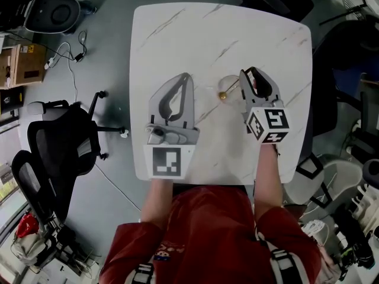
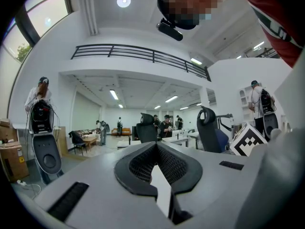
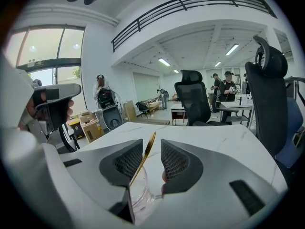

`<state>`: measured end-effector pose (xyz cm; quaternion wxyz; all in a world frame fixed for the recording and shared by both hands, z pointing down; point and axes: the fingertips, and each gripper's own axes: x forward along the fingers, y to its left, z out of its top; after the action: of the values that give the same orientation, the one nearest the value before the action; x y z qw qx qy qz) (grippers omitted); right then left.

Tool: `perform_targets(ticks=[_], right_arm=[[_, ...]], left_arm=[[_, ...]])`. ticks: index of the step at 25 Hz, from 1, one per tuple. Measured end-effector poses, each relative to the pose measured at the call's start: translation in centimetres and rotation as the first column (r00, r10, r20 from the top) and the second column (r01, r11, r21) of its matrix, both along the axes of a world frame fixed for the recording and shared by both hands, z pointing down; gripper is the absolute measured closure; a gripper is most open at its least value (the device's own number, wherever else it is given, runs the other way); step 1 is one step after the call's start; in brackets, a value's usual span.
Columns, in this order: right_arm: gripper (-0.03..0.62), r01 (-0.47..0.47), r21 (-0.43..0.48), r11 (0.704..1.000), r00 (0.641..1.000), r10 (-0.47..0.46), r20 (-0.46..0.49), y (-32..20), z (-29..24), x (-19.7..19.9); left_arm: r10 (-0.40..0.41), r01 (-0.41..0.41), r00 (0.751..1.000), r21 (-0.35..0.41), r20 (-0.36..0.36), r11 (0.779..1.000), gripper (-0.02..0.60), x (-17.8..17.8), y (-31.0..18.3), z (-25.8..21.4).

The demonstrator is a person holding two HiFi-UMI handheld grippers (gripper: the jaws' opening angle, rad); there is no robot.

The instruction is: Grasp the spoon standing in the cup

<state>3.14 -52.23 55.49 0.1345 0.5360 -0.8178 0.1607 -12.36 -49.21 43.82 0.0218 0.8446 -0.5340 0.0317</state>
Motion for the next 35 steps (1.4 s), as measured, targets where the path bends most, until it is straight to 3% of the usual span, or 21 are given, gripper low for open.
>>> perform_targets(ticks=[9, 35], right_arm=[[0.545, 0.033, 0.002, 0.999, 0.999, -0.033, -0.019, 0.4, 0.1, -0.4], [0.579, 0.049, 0.092, 0.995, 0.999, -0.050, 0.002, 3.0, -4.1, -1.3]], left_arm=[[0.003, -0.003, 1.000, 0.003, 0.002, 1.000, 0.572, 0.3, 0.2, -0.1], [-0.058, 0.058, 0.998, 0.059, -0.001, 0.997, 0.572, -0.3, 4.4, -3.3]])
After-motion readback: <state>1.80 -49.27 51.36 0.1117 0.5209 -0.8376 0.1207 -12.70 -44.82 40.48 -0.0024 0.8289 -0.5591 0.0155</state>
